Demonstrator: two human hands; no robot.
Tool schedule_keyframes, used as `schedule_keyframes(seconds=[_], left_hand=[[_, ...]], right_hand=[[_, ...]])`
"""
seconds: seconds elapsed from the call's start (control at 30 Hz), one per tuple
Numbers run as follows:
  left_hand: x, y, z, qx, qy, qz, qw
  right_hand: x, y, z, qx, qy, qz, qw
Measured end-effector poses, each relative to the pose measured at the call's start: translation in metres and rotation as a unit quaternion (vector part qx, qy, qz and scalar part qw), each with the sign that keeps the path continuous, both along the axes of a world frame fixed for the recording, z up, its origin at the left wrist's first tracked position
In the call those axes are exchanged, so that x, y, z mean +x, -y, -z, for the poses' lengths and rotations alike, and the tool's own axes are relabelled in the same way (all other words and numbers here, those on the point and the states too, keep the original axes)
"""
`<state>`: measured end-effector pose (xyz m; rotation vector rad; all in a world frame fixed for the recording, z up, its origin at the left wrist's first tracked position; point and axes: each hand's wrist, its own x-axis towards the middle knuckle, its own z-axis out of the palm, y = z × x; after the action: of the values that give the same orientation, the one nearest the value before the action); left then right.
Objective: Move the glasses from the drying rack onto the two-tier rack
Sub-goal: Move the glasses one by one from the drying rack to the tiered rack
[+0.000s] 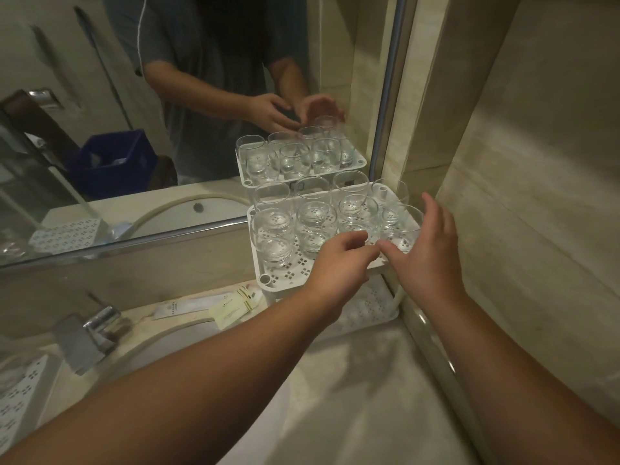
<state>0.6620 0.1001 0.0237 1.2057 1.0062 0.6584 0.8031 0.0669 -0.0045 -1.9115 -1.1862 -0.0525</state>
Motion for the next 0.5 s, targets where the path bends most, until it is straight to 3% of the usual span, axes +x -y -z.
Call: schedule_keyframes(seconds=[0.17,0.3,0.5], left_hand=[[-0.044,-0.009,-0.007,0.059,0.024,-0.049,0.997],[-0.087,-0.012,-0.014,0.094,0.023,-0.084,0.992],[-0.155,-0.014,-0.022,0.11,0.037,-0.127,0.985]], right_hand=[[-0.037,0.001,-0.016,0.026,0.081,-0.024,0.996],[-0.068,-0.001,-0.027,0.027,0.15,0.02,0.988],[-0.138,-0.012,-0.05,0.035,0.146,-0.052,0.987]])
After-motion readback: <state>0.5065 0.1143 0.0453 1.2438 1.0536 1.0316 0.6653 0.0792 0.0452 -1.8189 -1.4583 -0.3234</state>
